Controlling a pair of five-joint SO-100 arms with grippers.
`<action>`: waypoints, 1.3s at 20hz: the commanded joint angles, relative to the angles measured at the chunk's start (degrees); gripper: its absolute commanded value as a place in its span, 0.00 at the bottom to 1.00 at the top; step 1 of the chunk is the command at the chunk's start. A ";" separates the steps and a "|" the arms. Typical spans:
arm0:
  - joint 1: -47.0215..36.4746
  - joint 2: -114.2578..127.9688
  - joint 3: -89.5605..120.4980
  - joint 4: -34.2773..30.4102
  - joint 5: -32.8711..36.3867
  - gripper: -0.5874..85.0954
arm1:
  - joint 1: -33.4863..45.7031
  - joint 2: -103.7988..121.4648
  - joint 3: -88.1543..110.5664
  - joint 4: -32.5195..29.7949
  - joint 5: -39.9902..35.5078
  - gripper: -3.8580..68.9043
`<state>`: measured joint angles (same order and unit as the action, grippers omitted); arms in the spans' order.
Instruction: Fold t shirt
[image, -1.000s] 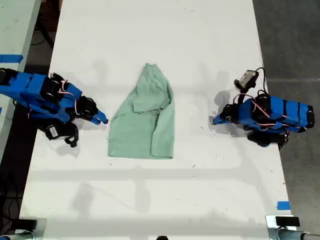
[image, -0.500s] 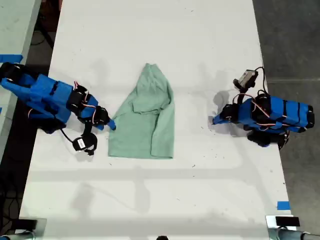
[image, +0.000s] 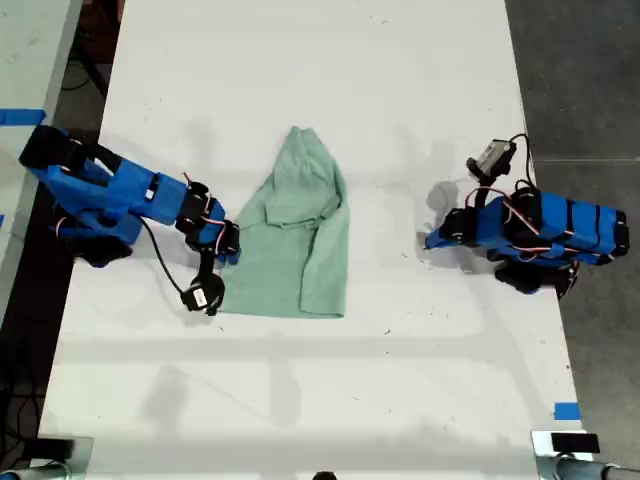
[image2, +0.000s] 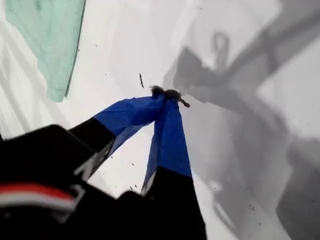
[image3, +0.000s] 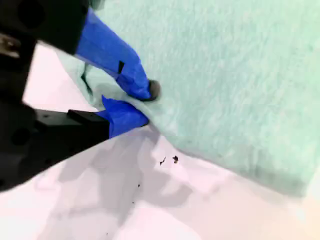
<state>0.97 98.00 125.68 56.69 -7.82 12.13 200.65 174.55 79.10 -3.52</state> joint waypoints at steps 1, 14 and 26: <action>0.97 -2.29 -8.79 7.47 -2.99 0.00 | -0.44 0.44 0.79 -1.49 -1.05 0.02; 4.83 -24.35 -71.54 28.39 1.67 0.00 | -0.70 0.44 0.70 -1.49 -1.32 0.02; -3.52 -30.23 -70.75 5.19 11.51 0.16 | -0.70 0.44 0.62 -1.49 -1.58 0.02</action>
<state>-0.97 66.45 57.39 62.84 6.06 12.13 200.65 174.55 79.01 -4.13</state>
